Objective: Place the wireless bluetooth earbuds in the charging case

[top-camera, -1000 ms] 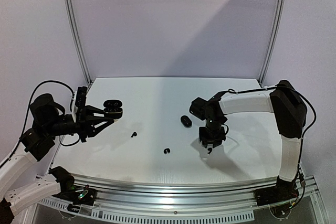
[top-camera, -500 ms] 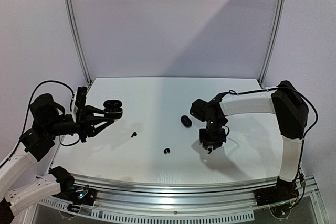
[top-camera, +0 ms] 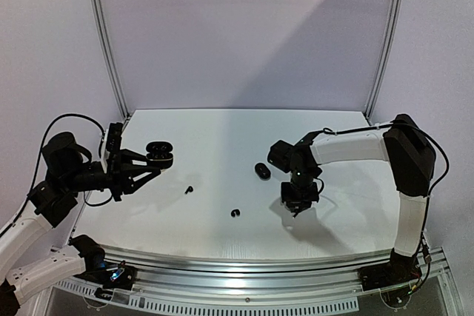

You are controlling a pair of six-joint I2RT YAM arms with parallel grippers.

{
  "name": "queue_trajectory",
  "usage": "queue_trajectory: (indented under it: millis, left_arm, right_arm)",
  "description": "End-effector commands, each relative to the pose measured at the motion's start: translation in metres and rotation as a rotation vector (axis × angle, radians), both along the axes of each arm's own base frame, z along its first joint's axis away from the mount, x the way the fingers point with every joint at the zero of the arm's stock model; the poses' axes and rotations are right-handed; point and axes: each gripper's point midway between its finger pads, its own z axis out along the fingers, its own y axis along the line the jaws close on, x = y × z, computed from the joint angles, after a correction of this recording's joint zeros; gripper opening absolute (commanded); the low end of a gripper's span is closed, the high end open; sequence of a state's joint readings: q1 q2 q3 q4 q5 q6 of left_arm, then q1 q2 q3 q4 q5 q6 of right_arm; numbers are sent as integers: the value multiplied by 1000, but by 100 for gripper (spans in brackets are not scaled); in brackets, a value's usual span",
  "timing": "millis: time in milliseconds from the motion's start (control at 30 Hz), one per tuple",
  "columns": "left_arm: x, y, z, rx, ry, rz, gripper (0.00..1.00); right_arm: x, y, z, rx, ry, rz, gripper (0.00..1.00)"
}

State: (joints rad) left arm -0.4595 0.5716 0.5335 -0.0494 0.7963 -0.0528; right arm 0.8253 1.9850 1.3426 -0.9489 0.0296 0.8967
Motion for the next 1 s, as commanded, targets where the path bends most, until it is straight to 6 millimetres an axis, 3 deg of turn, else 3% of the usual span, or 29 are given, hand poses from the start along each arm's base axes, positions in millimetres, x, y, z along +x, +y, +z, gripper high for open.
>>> queue_trajectory:
  millis: [0, 167, 333, 467, 600, 667, 833, 967]
  left_arm:
    - [1, 2, -1, 5, -10, 9, 0]
    - [1, 2, -1, 4, -11, 8, 0]
    - [5, 4, 4, -7, -26, 37, 0]
    - [13, 9, 18, -41, -81, 101, 0]
    - [19, 12, 27, -63, -110, 140, 0]
    - [23, 13, 30, -76, -113, 161, 0]
    - [30, 15, 38, -99, -124, 197, 0]
    - [30, 15, 45, -104, -153, 197, 0]
  right_arm:
    - [-14, -7, -12, -38, 49, 13, 13]
    - [-5, 5, -1, -12, 12, 59, 0]
    - [26, 36, 48, 1, -151, 235, 0]
    - [55, 78, 118, 83, -365, 375, 0]
    - [64, 136, 214, 240, -647, 545, 0]
    - [60, 162, 262, 296, -809, 643, 0]
    - [31, 217, 354, 494, -1136, 832, 0]
    - [6, 242, 409, 610, -1338, 936, 0]
